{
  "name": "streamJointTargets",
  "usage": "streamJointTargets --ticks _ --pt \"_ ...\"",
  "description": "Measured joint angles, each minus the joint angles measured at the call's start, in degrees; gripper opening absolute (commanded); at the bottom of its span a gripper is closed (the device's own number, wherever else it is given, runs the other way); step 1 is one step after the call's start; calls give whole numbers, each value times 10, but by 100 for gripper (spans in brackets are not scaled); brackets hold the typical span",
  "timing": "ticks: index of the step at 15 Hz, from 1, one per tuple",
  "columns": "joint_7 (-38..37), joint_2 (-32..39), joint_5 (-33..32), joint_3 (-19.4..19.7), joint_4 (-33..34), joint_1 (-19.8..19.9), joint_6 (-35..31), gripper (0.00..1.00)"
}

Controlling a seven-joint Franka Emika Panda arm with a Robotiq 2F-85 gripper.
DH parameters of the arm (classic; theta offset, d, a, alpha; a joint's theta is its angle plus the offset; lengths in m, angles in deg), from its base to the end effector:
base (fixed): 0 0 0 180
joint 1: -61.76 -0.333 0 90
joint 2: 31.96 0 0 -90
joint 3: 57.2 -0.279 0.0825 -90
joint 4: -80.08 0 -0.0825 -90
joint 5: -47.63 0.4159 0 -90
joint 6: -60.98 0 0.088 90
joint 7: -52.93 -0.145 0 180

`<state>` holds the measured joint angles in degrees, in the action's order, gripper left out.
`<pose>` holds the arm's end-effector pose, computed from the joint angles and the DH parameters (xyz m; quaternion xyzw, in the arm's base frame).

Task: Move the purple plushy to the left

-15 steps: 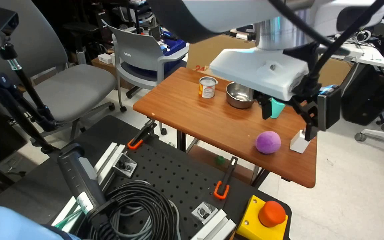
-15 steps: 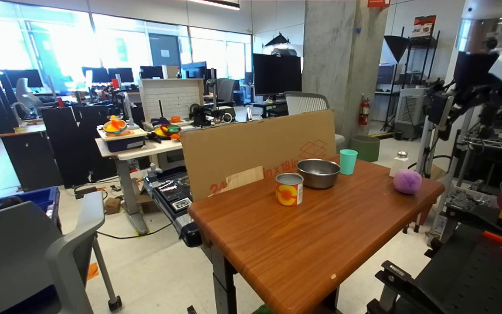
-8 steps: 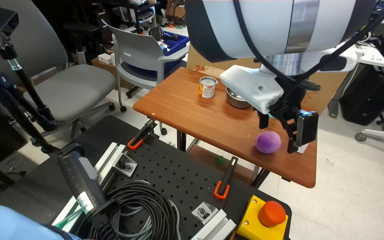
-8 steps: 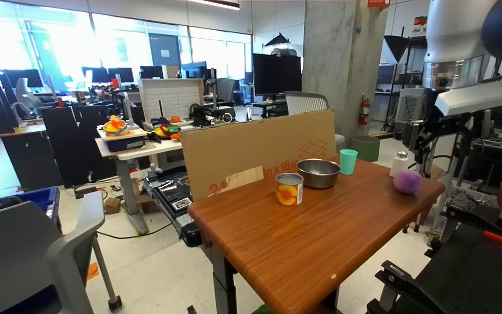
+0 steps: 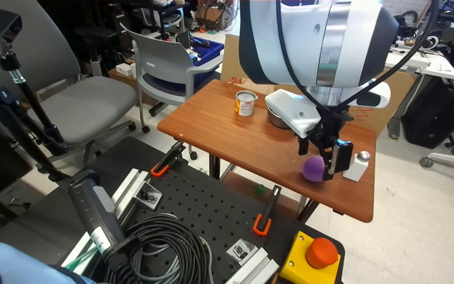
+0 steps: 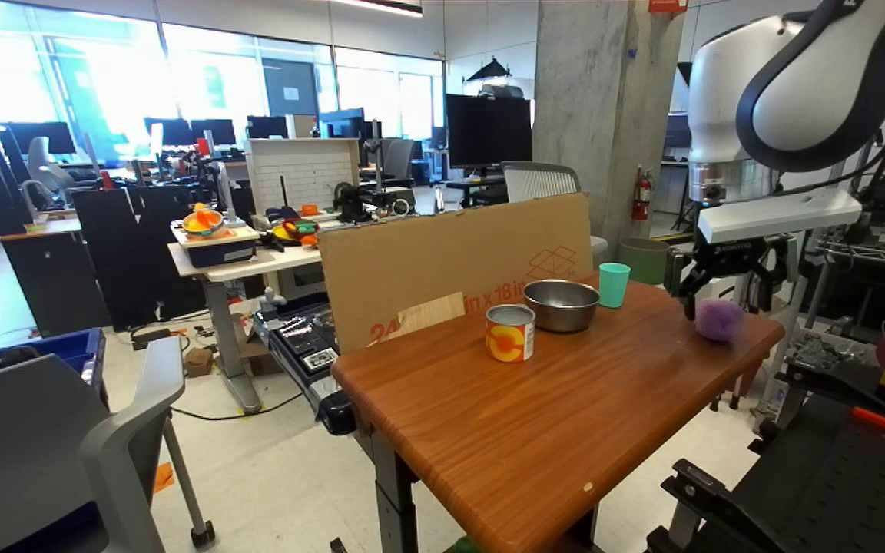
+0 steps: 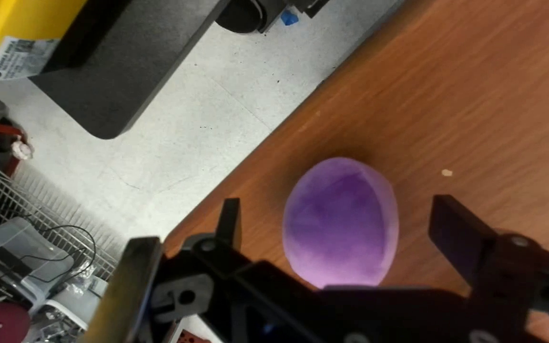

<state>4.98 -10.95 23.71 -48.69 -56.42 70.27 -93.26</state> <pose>0.4693 -0.1468 0.0627 0.9256 -0.3606 0.0002 0.1153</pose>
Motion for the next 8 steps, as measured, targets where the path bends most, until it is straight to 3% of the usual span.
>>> streamJointTargets --ticks 1,2,8 --pt "14 11 10 3 8 -8 -5 75" --pt "30 20 18 5 15 -15 -12 72" --pt "141 28 49 19 26 -39 -34 27"
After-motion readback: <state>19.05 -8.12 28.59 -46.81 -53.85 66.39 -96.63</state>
